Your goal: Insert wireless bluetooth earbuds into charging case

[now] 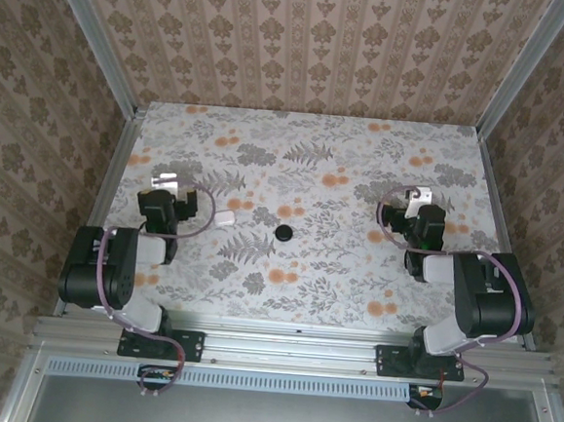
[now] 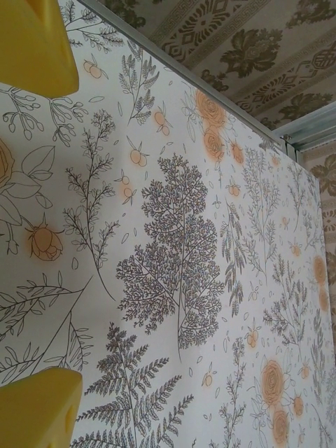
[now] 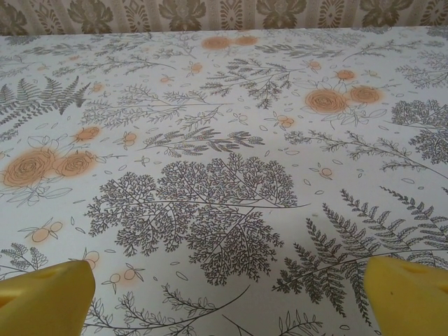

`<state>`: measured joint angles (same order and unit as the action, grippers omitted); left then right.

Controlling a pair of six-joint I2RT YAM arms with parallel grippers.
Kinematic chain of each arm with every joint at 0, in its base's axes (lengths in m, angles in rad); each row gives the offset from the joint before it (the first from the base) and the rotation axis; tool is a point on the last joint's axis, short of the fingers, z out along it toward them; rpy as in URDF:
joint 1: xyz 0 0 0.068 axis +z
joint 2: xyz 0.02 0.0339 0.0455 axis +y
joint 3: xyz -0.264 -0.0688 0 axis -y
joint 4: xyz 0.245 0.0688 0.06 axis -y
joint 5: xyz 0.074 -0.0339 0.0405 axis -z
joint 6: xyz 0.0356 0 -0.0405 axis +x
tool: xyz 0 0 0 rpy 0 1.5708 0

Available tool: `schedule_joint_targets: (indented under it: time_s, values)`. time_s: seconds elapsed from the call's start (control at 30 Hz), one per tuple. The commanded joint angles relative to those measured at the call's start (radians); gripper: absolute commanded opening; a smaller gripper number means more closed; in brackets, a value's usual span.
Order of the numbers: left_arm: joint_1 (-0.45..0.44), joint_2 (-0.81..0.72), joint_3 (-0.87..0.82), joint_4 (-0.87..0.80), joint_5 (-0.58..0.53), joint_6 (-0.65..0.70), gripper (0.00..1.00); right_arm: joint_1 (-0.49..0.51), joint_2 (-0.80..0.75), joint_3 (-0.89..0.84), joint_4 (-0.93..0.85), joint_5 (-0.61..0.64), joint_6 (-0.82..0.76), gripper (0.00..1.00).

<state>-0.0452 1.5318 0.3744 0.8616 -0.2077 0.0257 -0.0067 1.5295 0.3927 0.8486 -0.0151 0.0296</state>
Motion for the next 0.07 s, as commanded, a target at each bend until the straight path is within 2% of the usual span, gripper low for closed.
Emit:
schedule_joint_targets:
  time_s: [0.0, 0.03]
  values:
    - [-0.007, 0.004, 0.011, 0.028, 0.008, -0.001, 1.0, -0.003, 0.006, 0.017, 0.006, 0.005, 0.012, 1.0]
    - [-0.007, 0.003, 0.011, 0.028, 0.008, -0.001, 1.0, -0.003, 0.005, 0.017, 0.007, 0.006, 0.012, 1.0]
